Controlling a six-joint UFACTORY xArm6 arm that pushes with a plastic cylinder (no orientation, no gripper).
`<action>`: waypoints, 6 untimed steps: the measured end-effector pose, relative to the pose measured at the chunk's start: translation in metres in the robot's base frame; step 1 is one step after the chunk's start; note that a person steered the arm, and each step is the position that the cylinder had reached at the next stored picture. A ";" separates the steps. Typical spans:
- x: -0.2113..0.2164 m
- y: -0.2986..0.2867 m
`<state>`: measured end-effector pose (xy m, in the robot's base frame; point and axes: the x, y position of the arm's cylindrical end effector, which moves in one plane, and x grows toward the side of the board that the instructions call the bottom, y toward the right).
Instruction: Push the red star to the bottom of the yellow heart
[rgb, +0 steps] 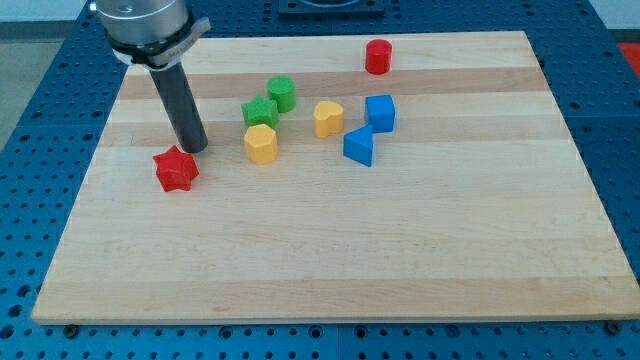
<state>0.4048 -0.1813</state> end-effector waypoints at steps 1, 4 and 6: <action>0.000 -0.025; 0.067 -0.022; 0.102 -0.017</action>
<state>0.5070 -0.1984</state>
